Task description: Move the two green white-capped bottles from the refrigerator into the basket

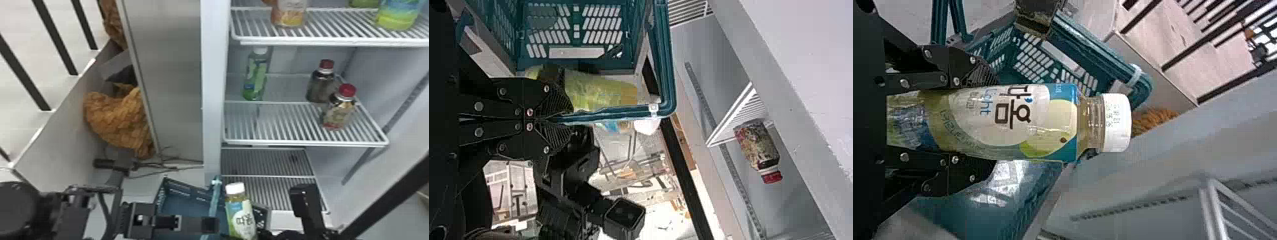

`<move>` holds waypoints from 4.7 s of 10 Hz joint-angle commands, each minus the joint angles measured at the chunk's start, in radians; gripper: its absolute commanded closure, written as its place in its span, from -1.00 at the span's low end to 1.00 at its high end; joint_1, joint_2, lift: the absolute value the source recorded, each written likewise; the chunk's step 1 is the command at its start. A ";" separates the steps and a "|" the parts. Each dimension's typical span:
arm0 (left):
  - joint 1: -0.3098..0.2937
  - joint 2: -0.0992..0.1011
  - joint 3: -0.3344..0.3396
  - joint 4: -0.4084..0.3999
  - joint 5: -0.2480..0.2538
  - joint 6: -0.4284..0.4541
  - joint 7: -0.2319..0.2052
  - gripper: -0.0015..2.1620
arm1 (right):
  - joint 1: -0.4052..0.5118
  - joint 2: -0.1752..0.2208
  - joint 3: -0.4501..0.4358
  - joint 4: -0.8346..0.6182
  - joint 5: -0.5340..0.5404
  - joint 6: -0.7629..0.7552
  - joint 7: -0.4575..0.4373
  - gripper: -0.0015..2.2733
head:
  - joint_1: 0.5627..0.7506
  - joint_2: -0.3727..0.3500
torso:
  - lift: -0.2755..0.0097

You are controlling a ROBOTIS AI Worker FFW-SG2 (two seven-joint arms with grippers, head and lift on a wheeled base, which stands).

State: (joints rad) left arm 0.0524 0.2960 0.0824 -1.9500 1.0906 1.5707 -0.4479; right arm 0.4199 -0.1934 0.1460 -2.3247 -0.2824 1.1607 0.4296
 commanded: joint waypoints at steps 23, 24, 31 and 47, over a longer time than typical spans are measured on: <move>0.002 0.000 -0.003 0.000 0.014 0.001 0.000 0.08 | -0.157 0.088 -0.072 0.286 0.217 -0.874 -0.242 -0.95 | 0.41 -0.36 | -0.92; 0.002 0.000 -0.005 0.000 0.016 0.001 0.000 0.08 | -0.182 0.098 -0.082 0.323 0.219 -0.893 -0.244 -0.95 | 0.41 -0.36 | -0.92; -0.001 0.002 -0.009 0.000 0.022 0.001 0.000 0.08 | -0.398 0.114 -0.052 0.632 0.231 -1.058 -0.275 -1.00 | 0.41 -0.38 | -0.92; -0.021 0.003 -0.031 0.002 0.028 0.001 0.003 0.08 | -0.810 0.097 0.137 1.172 0.175 -1.249 -0.377 -1.00 | 0.41 -0.24 | -0.92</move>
State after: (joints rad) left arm 0.0334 0.2994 0.0527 -1.9472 1.1185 1.5707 -0.4442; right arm -0.3790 -0.0976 0.2689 -1.1698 -0.1002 -0.0882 0.0533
